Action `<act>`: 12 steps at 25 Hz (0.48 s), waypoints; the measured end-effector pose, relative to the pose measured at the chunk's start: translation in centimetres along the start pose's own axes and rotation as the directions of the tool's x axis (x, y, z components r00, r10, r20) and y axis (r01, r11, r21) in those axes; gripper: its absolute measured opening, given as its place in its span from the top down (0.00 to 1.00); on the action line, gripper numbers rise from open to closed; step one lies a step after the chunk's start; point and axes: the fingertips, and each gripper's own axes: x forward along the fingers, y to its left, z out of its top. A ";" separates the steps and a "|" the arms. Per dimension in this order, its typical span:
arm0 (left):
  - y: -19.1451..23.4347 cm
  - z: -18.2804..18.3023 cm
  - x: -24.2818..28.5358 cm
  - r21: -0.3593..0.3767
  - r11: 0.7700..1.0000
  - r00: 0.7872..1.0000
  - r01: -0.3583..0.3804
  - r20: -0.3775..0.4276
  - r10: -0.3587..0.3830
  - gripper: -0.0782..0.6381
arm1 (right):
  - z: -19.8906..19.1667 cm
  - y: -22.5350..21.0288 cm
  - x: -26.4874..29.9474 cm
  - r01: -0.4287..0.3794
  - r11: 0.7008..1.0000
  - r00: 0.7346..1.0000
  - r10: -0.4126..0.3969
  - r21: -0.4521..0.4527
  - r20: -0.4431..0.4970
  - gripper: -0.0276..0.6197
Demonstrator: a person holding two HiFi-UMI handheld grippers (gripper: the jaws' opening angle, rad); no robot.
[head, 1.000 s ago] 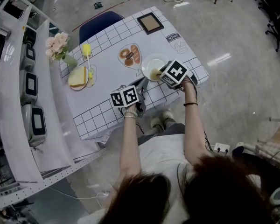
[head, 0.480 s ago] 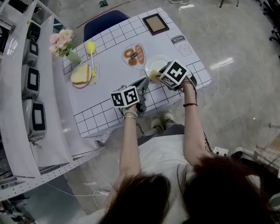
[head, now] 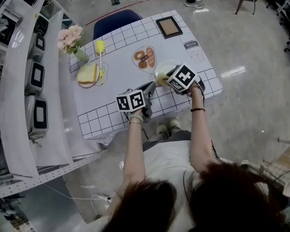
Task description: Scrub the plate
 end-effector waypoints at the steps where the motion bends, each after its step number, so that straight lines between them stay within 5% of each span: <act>1: 0.2 0.0 -0.1 -0.002 1.000 1.000 -0.008 0.000 0.008 0.88 | 0.1 -0.1 0.1 0.000 1.000 1.000 0.000 -0.001 0.002 0.83; 12: 1.1 0.3 0.0 -0.011 1.000 1.000 -0.027 0.010 0.027 0.88 | 1.3 -0.7 0.8 0.005 1.000 1.000 -0.004 -0.020 0.016 0.83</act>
